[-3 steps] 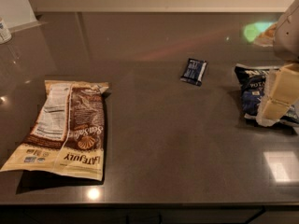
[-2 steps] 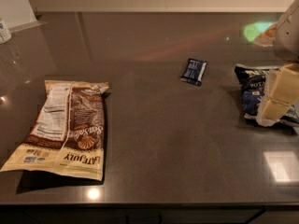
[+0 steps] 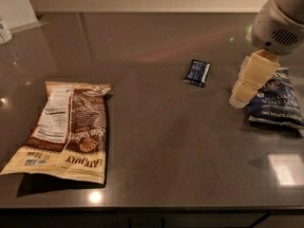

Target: Move rxbar blueberry near brown chip bag

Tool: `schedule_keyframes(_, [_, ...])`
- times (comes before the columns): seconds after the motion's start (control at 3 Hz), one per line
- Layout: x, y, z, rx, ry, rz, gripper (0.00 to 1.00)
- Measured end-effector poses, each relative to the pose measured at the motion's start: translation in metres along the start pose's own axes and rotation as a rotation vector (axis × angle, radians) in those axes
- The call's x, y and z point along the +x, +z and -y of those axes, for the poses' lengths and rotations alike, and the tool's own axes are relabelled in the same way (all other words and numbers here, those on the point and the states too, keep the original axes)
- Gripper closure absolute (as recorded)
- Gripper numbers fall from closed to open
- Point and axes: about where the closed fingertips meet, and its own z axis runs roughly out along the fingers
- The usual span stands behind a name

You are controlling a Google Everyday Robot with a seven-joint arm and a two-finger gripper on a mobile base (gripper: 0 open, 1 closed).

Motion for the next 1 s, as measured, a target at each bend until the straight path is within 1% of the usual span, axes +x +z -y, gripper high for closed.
schedule_keyframes(0.33, [-0.017, 0.026, 0.04, 0.028, 0.199, -0.01, 0.0])
schedule_keyframes(0.67, [-0.022, 0.047, 0.07, 0.051, 0.368, -0.048, 0.0])
schedule_keyframes(1.0, [-0.029, 0.075, 0.096, 0.049, 0.536, -0.088, 0.0])
